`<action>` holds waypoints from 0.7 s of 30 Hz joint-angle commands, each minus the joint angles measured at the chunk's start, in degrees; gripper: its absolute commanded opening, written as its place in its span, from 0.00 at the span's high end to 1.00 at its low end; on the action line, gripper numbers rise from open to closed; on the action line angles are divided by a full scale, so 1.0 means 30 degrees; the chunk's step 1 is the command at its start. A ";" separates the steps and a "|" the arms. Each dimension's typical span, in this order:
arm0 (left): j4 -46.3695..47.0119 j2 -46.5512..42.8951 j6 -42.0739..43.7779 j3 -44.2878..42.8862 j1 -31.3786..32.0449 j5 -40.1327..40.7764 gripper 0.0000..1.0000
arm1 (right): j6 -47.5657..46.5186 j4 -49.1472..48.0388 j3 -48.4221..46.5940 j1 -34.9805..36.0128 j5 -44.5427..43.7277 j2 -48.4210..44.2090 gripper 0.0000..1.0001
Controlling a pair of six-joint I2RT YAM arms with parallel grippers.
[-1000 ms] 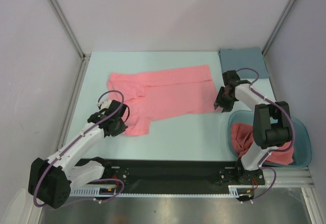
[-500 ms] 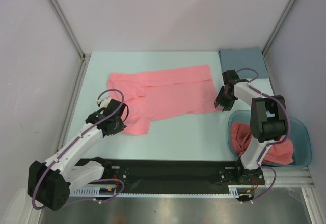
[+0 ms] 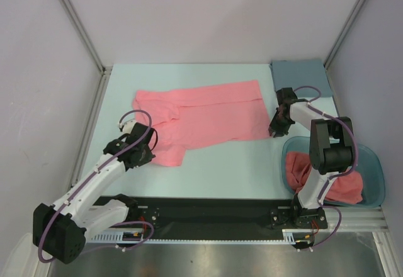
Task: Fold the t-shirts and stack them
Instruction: Fold the tshirt
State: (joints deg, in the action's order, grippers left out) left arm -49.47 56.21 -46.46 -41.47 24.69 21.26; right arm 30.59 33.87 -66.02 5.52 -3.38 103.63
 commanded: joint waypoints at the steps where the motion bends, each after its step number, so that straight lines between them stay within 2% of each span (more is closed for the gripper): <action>1: -0.0120 -0.0308 0.0134 -0.0882 0.0120 0.0327 1.00 | 0.0058 -0.0479 -0.0055 -0.0023 0.0100 0.0143 0.76; 7: -0.0325 -0.0424 -0.0305 -0.0766 0.0120 0.0122 1.00 | -0.0498 -0.0245 -0.0259 -0.0024 -0.0104 -0.0032 0.99; 14: -0.1407 -0.1273 -0.1533 -0.0824 0.0120 -0.0054 1.00 | -0.2197 0.1103 -0.1138 0.0123 -0.1334 -0.1171 1.00; 21: -0.2581 -0.2592 -0.2064 -0.1408 0.0120 0.0034 0.99 | -0.2315 0.1457 0.0091 0.0240 -0.0779 -0.3048 1.00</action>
State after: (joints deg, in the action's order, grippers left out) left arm -55.05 50.26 -51.00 -42.11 24.69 20.80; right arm 24.95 36.99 -66.57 5.91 -5.13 98.63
